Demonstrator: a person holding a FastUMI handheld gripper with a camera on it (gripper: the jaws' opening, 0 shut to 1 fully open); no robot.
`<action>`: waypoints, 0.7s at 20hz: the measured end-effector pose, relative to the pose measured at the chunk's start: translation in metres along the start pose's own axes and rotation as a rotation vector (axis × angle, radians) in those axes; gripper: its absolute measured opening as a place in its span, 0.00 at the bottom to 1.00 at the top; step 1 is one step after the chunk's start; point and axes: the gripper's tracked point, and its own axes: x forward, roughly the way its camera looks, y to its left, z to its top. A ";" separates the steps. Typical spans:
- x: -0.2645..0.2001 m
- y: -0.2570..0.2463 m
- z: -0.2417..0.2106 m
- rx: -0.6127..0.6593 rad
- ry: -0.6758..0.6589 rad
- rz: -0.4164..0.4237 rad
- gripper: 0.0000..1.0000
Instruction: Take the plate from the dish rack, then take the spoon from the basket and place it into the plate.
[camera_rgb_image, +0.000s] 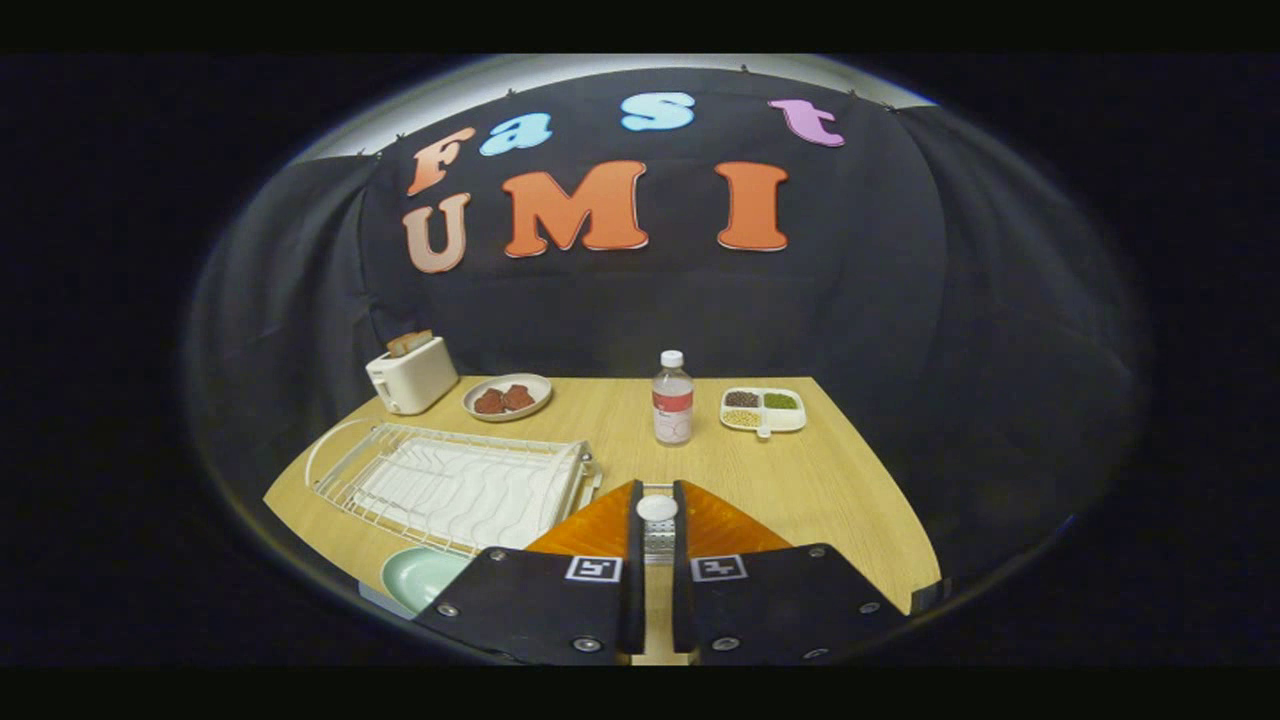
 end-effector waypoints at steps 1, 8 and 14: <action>-0.006 0.004 0.004 -0.009 -0.007 0.015 0.11; -0.041 0.040 0.009 -0.038 -0.020 0.123 0.11; -0.053 0.086 -0.017 -0.007 0.040 0.258 0.11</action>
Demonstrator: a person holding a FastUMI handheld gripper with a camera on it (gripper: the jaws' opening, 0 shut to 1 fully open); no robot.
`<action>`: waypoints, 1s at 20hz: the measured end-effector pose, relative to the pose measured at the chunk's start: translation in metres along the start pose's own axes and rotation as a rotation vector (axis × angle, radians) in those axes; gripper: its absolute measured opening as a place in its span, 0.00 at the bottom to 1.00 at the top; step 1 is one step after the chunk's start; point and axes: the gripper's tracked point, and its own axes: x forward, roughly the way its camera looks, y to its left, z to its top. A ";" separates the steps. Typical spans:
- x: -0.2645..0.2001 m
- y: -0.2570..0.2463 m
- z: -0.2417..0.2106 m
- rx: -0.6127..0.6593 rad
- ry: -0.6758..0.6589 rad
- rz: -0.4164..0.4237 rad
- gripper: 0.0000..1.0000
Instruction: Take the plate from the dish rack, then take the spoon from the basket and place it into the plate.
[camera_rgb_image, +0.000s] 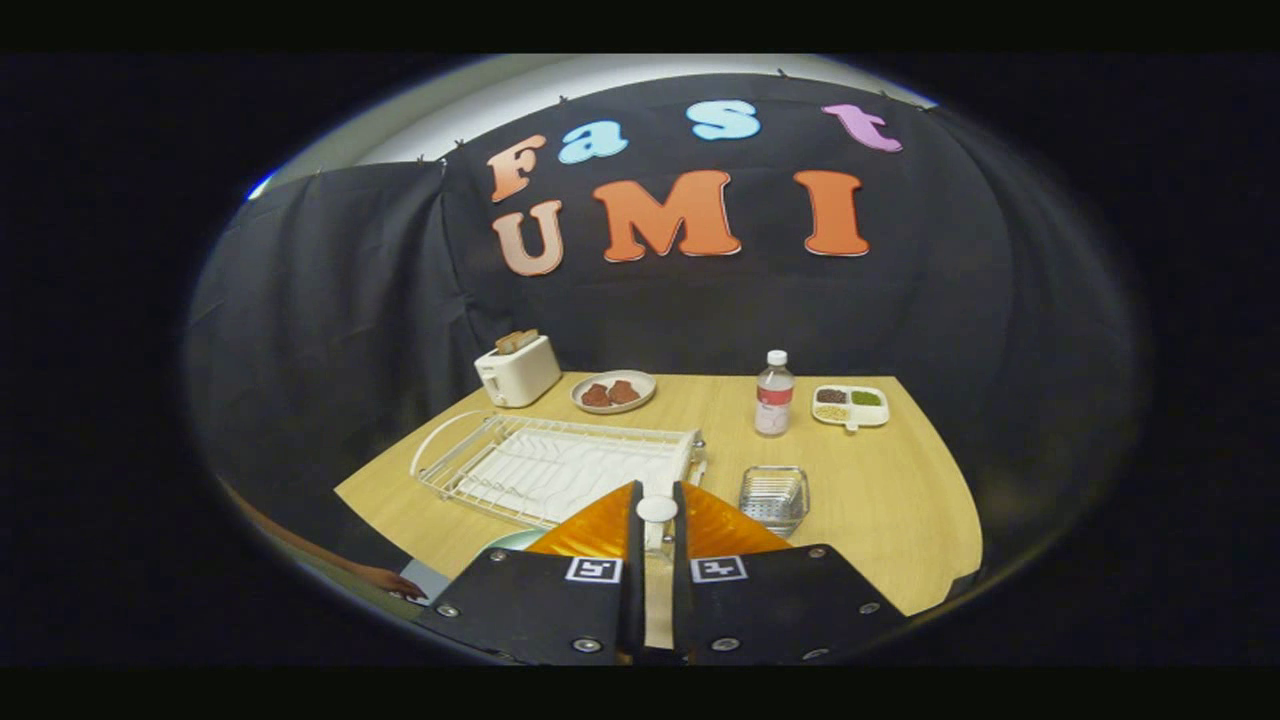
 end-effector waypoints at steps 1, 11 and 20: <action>0.003 0.007 -0.004 -0.004 0.011 0.013 0.11; 0.027 0.069 -0.052 -0.069 0.128 0.181 0.11; 0.024 0.100 -0.046 -0.071 0.130 0.291 0.11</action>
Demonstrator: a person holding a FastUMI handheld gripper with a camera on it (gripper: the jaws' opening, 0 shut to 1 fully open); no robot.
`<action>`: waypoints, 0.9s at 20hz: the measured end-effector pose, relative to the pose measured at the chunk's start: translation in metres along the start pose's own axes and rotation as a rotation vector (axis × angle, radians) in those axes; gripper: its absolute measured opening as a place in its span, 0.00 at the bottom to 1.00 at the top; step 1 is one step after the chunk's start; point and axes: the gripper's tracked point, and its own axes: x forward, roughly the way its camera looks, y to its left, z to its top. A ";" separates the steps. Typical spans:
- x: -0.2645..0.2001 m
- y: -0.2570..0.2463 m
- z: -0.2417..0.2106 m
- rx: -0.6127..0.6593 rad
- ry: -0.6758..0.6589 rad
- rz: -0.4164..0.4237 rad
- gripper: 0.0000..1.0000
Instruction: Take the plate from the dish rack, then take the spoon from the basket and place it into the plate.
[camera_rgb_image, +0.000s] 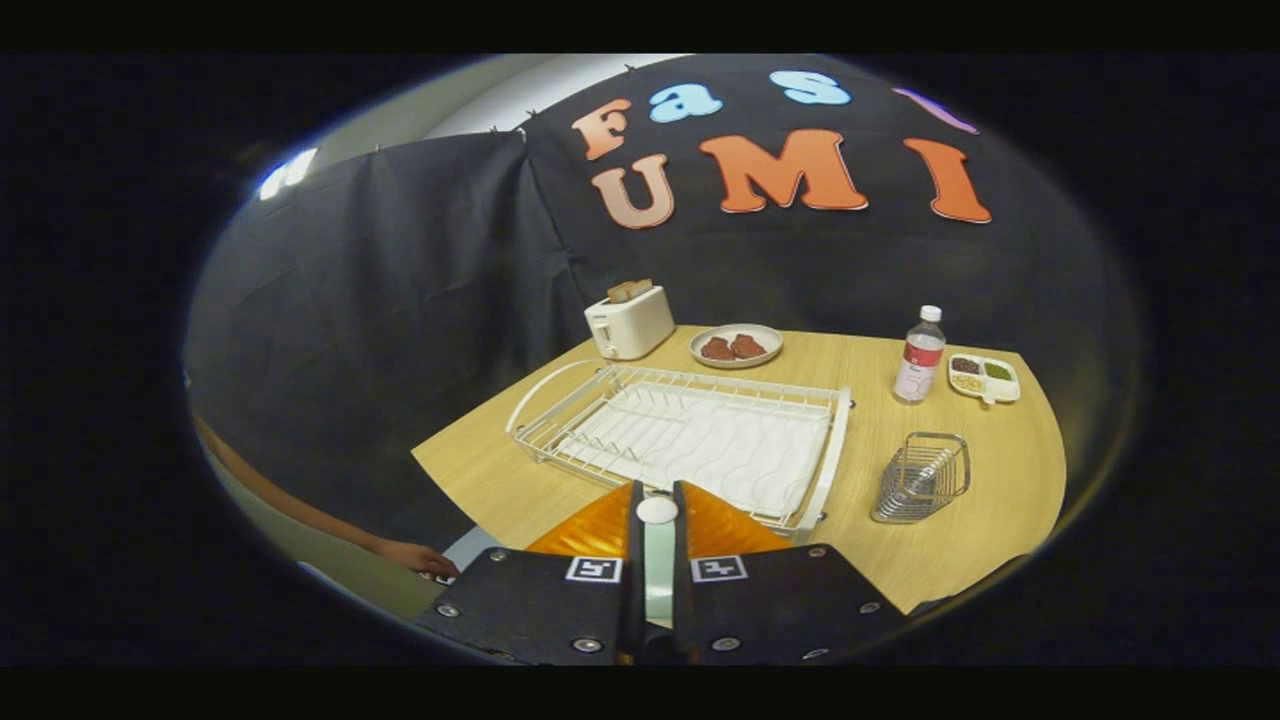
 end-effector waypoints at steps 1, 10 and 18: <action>-0.002 0.001 -0.001 -0.016 0.002 0.004 0.11; 0.026 0.008 -0.050 -0.066 0.090 -0.008 0.11; 0.034 -0.001 -0.069 -0.054 0.087 -0.036 0.13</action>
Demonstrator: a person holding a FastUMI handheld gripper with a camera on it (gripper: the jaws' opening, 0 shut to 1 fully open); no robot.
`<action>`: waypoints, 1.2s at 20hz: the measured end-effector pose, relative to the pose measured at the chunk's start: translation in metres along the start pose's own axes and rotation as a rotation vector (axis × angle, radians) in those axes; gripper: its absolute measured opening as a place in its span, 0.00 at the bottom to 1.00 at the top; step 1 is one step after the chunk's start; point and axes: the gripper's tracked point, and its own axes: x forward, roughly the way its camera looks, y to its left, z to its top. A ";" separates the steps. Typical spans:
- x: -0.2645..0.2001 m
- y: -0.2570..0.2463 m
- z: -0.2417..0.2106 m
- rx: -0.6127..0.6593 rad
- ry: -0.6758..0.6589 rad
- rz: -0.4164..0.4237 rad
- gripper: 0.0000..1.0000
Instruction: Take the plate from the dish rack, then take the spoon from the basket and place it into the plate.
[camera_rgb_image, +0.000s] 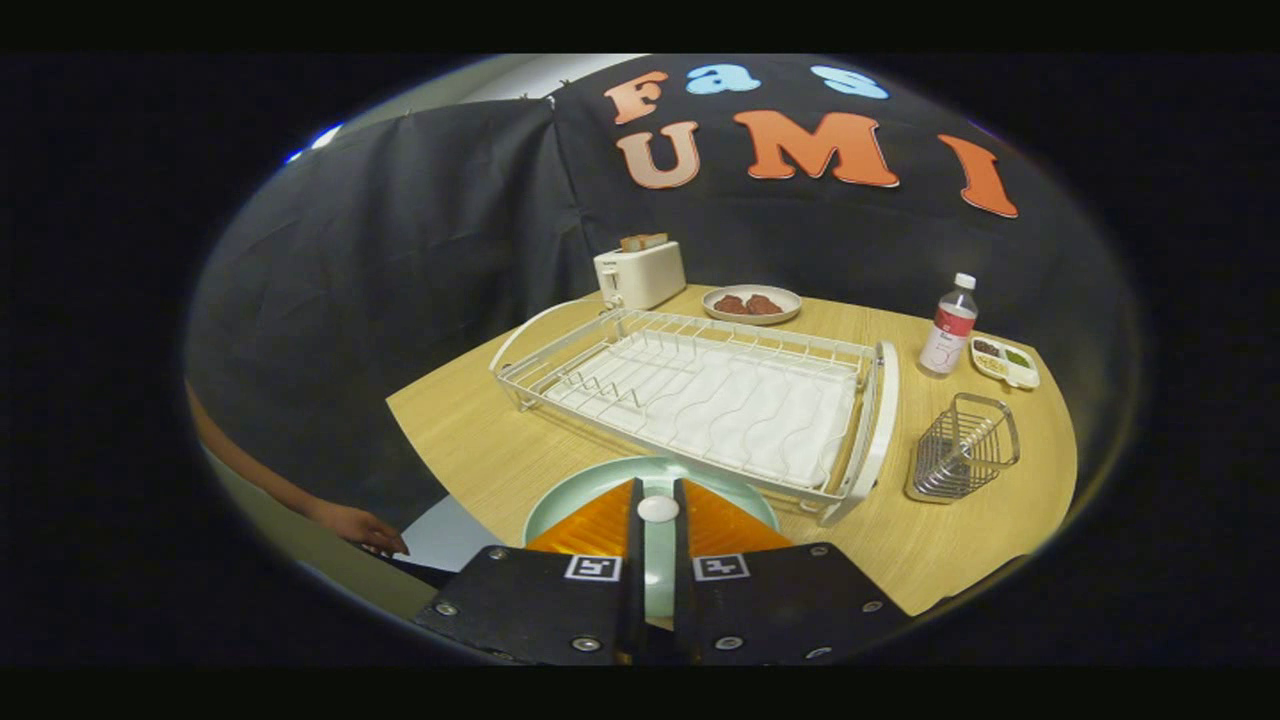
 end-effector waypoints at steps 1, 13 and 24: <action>0.000 -0.003 -0.006 0.017 0.015 -0.003 0.13; -0.002 -0.026 -0.054 0.142 0.127 -0.077 0.21; -0.060 -0.069 0.088 0.154 -0.188 -0.167 0.45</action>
